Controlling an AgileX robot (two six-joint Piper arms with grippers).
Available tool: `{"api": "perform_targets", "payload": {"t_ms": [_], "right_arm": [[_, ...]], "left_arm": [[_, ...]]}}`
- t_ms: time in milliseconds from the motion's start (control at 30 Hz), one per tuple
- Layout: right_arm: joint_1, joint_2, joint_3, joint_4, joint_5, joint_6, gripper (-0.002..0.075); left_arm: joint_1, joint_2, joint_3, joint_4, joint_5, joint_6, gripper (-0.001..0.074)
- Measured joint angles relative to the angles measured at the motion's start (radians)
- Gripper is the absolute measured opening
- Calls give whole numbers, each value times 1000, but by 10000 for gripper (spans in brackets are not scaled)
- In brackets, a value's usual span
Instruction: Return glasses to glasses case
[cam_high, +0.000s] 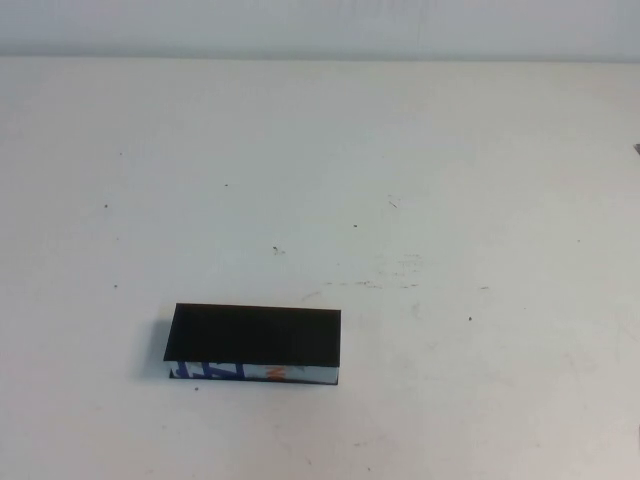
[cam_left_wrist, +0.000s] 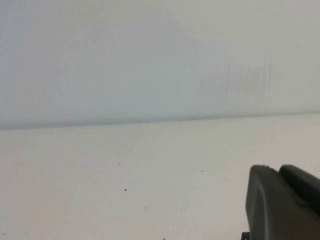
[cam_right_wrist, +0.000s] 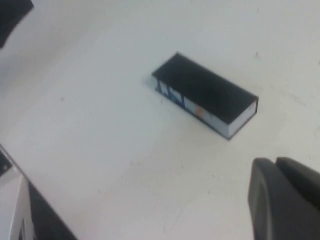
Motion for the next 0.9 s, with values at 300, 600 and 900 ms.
{"api": "perform_targets", "payload": {"t_ms": [300, 600, 900], "right_arm": [[0, -223, 267, 73, -320, 0, -13], [0, -223, 433, 89, -369, 2, -13], [-3, -225, 474, -118, -477, 4, -13]], "left_arm": [[0, -2, 0, -7, -35, 0, -1], [0, -2, 0, -13, -35, 0, -1], [0, -2, 0, -17, -35, 0, -1]]}}
